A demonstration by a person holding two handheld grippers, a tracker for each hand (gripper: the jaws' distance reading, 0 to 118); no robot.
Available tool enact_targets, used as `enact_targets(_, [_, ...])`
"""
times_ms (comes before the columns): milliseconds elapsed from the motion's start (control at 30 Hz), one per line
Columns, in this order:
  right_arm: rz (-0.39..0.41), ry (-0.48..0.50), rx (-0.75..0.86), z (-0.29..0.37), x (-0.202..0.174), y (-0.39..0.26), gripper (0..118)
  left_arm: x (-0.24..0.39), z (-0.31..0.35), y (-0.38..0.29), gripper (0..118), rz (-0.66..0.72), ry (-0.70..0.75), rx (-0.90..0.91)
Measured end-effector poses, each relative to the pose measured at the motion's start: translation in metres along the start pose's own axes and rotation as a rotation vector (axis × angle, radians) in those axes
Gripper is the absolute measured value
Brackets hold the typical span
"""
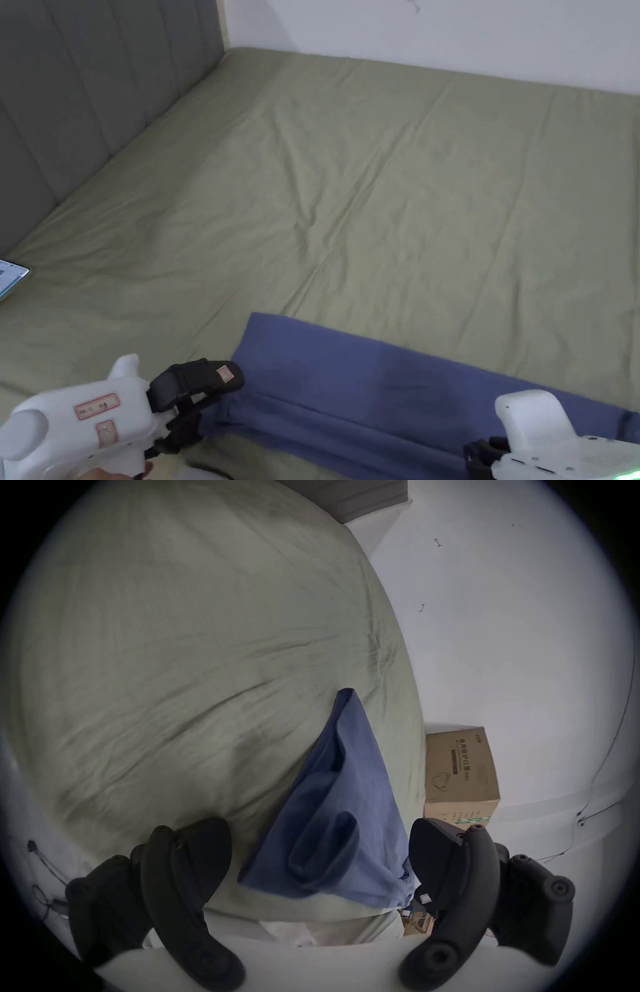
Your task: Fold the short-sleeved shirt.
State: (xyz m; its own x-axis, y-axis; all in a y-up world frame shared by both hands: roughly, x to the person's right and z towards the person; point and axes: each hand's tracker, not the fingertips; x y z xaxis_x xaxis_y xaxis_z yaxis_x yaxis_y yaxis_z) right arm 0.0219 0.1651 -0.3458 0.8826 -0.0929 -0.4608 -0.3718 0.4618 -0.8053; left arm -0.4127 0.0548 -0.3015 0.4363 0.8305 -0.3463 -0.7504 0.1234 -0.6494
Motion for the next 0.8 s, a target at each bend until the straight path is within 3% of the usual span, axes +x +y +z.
enact_targets(133, [-0.037,-0.010,-0.023,-0.007,0.007,-0.001,2,0.009,-0.010,0.007,111,0.042,-0.011,-0.029])
enact_targets(300, [-0.080,0.017,-0.064,-0.016,0.009,-0.005,2,0.018,-0.008,0.018,106,-0.116,0.091,-0.102])
enact_targets(367, [-0.091,0.015,-0.069,-0.019,0.011,-0.007,2,0.018,-0.003,0.018,81,-0.113,0.154,-0.083])
enact_targets(400, [-0.097,0.010,-0.074,-0.020,0.011,-0.009,2,0.015,0.002,0.020,60,-0.106,0.183,-0.069])
enact_targets(433, [-0.105,0.008,-0.077,-0.021,0.013,-0.010,2,0.011,0.004,0.020,16,-0.088,0.189,-0.067])
enact_targets(467, [-0.116,0.009,-0.079,-0.022,0.015,-0.011,2,0.010,0.001,0.015,9,-0.017,0.092,-0.069])
enact_targets(567, [-0.160,0.006,-0.089,-0.022,0.023,-0.015,2,0.025,0.002,0.011,9,-0.098,0.163,-0.047])
enact_targets(700, [-0.200,-0.016,-0.080,-0.016,0.040,-0.021,2,0.033,0.013,0.023,9,-0.055,0.143,-0.053])
enact_targets(800, [-0.258,-0.029,-0.064,-0.010,0.056,-0.026,2,0.066,0.019,0.014,8,-0.120,0.106,-0.001])
